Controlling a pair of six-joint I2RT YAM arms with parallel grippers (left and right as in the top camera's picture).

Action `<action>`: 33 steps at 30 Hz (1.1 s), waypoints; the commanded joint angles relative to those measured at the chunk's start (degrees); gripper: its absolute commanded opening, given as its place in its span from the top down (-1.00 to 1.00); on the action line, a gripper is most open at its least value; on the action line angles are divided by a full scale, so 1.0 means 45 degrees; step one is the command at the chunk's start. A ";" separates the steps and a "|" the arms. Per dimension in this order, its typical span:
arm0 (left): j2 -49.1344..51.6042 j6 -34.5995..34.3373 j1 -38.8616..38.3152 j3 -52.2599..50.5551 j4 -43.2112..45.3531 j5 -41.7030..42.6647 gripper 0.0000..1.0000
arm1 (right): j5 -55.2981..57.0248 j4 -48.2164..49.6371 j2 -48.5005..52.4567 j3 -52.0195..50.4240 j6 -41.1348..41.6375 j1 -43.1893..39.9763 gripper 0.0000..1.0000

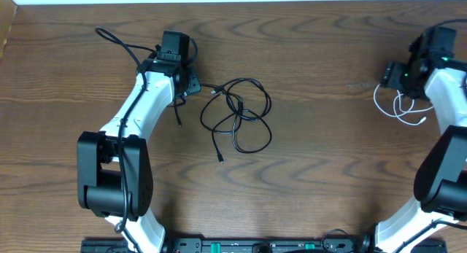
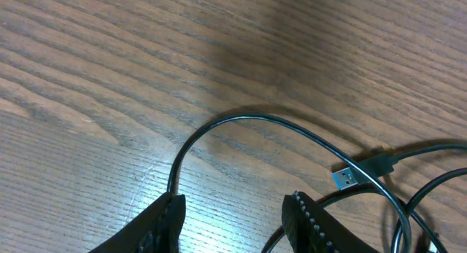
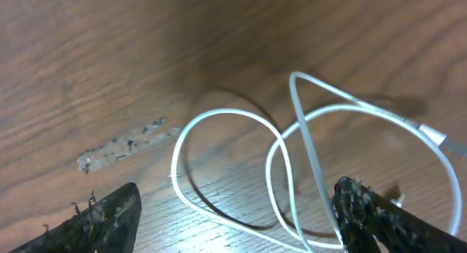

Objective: Untangle cables

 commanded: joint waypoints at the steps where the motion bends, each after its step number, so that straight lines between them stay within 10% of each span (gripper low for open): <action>1: -0.0296 0.0024 0.0015 0.0029 -0.0024 -0.0248 0.03 | 0.0646 0.0112 0.0112 -0.0092 -0.1185 0.0651 -0.64; 18: -0.0296 0.0797 0.0005 0.0029 0.0248 0.1428 0.37 | 0.1928 0.0894 0.0112 -0.0092 -0.2030 0.1394 -0.85; 25: -0.0296 0.0797 -0.0005 0.0029 0.0248 0.1428 0.34 | -0.2084 0.2239 0.0117 -0.0092 -0.2365 0.1413 -0.96; 33: -0.0296 0.1219 -0.0010 0.0029 0.0248 0.3094 0.48 | -0.4498 0.1515 0.0185 -0.0107 -0.1127 0.1996 -0.07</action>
